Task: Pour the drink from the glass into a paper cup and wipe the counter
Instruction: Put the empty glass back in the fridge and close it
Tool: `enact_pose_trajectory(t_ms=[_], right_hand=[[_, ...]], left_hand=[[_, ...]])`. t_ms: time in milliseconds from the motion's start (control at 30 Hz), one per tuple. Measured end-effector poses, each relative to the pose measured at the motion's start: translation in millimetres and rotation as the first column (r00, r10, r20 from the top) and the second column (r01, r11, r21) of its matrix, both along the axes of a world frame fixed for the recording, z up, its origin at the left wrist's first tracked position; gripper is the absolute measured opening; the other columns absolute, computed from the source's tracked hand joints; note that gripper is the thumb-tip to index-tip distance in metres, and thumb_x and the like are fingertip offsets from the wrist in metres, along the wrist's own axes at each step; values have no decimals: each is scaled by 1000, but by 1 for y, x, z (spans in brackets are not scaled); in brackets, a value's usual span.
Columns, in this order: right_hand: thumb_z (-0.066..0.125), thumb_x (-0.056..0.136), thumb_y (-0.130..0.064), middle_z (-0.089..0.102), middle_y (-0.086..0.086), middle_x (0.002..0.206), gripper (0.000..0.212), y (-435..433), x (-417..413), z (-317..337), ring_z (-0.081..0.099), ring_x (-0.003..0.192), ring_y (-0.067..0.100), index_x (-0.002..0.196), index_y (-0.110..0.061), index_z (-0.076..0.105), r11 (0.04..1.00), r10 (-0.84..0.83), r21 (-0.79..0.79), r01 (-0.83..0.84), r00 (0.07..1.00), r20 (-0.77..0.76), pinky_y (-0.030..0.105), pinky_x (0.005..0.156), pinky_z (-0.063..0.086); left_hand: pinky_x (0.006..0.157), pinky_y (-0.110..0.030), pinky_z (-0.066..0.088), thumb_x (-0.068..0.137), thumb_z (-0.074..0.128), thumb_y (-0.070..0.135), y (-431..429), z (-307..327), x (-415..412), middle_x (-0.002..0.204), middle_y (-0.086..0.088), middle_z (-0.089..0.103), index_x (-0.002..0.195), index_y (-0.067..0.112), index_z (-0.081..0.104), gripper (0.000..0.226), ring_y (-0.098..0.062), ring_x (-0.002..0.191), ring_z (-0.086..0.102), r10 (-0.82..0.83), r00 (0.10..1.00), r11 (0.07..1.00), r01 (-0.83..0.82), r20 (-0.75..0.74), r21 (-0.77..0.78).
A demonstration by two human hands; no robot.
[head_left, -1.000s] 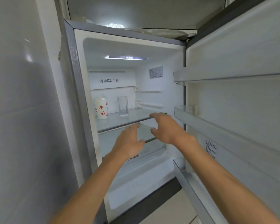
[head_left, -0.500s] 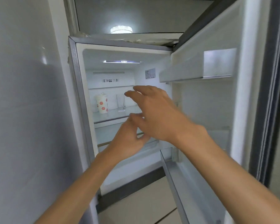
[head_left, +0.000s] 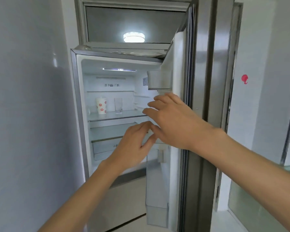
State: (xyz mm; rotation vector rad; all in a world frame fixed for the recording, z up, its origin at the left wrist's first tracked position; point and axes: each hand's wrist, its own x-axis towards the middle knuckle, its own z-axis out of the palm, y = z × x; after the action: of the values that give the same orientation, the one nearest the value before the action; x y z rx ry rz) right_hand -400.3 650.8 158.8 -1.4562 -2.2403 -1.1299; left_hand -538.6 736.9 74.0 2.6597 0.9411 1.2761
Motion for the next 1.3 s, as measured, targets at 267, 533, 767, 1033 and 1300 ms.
enact_pose_trajectory(t_ms=[267,533,767,1033,1300], right_hand=[[64,75,-15,74,6,101,27,12,14,-18,62,116,26,99,-12,77,981,156,113,-156,988,15,35,119,20],[52,89,-27,63,8,132,30,40,-31,-23,37,142,29,109,-20,73,943,301,88,-321,935,185,43,122,11],[48,85,-26,59,13,132,35,110,-115,-29,27,146,30,108,-14,70,925,339,101,-367,915,220,39,119,0],[13,80,-19,61,24,128,66,213,-206,-32,35,142,35,104,-2,71,906,380,89,-414,888,260,40,117,11],[0,83,-18,15,24,160,76,305,-260,-31,2,151,33,150,0,30,949,242,106,-296,903,354,41,118,-14]], left_hand=[[96,-13,42,107,34,41,11,0,-53,129,15,63,134,35,55,35,-6,116,57,147,989,986,-148,-29,-74],[110,-30,38,101,29,57,39,-16,-100,150,4,51,153,39,31,55,-16,135,50,334,941,929,-318,60,-189],[97,-36,47,98,27,63,63,-39,-148,123,6,65,144,31,38,57,-12,112,60,347,933,914,-313,97,-260],[123,-34,21,90,22,79,123,-72,-221,161,20,26,158,35,19,81,1,148,22,410,898,868,-332,157,-369],[126,-33,10,89,25,79,199,-98,-240,167,15,-3,160,25,-4,93,2,152,-3,420,905,868,-378,70,-322]])
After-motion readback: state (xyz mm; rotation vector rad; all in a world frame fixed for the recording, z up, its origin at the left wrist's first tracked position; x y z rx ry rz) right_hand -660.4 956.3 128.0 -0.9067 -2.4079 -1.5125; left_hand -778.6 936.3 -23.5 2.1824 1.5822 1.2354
